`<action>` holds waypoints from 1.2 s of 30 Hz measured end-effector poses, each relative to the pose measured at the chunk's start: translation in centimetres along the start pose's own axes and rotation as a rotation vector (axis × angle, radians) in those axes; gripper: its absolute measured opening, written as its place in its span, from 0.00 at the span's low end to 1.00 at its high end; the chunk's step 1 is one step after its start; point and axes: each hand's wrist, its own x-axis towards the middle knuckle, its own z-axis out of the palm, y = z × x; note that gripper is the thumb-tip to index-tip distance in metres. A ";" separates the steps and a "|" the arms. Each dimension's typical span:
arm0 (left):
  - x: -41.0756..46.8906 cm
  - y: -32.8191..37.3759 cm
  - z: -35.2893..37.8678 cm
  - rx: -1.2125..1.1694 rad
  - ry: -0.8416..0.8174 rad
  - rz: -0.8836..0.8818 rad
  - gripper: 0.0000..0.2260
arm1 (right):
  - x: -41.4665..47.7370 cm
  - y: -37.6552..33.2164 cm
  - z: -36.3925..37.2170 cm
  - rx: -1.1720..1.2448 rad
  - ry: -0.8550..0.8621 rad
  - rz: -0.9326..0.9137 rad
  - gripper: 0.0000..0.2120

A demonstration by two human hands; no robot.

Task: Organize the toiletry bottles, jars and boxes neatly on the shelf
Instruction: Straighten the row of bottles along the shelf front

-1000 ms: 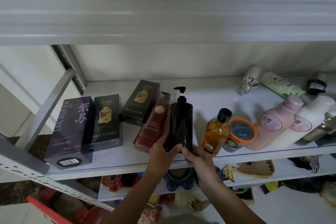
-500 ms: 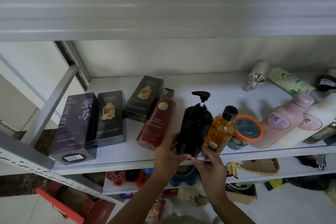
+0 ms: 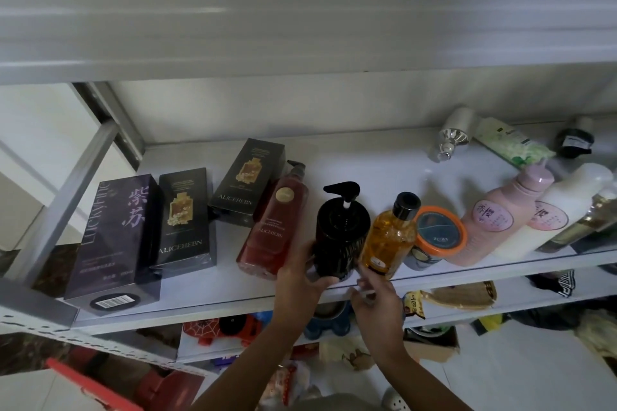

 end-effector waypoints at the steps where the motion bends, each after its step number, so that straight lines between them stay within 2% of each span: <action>1: 0.0 -0.1 0.0 -0.002 0.000 0.003 0.28 | 0.0 0.0 -0.1 0.004 -0.001 -0.002 0.23; 15: -0.7 -1.5 0.0 0.010 -0.023 0.011 0.29 | -0.7 0.3 -0.4 0.018 -0.055 0.005 0.22; 17: -0.8 -1.2 0.0 0.045 -0.049 0.013 0.30 | -0.6 0.4 -0.3 0.031 -0.055 0.010 0.23; 19: -1.1 -0.5 -0.5 0.193 -0.081 0.036 0.27 | -0.7 0.4 -0.3 0.081 -0.042 0.027 0.22; 21: -1.8 0.1 -1.7 0.350 -0.002 0.115 0.20 | -1.2 0.1 -0.4 0.136 0.010 0.000 0.18; 23: -2.4 0.5 -3.7 0.408 0.204 0.218 0.13 | -1.9 -0.3 -0.4 0.169 0.023 -0.036 0.13; 25: -2.3 0.5 -5.9 0.466 0.411 0.254 0.11 | -2.6 -0.9 -0.2 0.177 -0.087 -0.044 0.12; 26: -1.8 0.7 -6.9 0.514 0.459 0.217 0.12 | -2.9 -1.2 0.0 0.180 -0.182 -0.039 0.13; 28: -0.6 0.8 -8.4 0.573 0.391 0.033 0.16 | -3.2 -2.1 0.9 0.179 -0.377 -0.010 0.14; 30: 0.4 0.1 -9.0 0.581 0.211 -0.123 0.18 | -3.3 -3.1 2.1 0.202 -0.478 0.028 0.12; 32: 0.8 -0.9 -8.9 0.518 0.088 -0.171 0.19 | -2.9 -4.2 3.3 0.295 -0.487 0.083 0.10; 36: 1.2 -1.1 -9.3 0.357 0.026 -0.208 0.12 | -1.4 -6.3 4.8 0.427 -0.465 0.245 0.05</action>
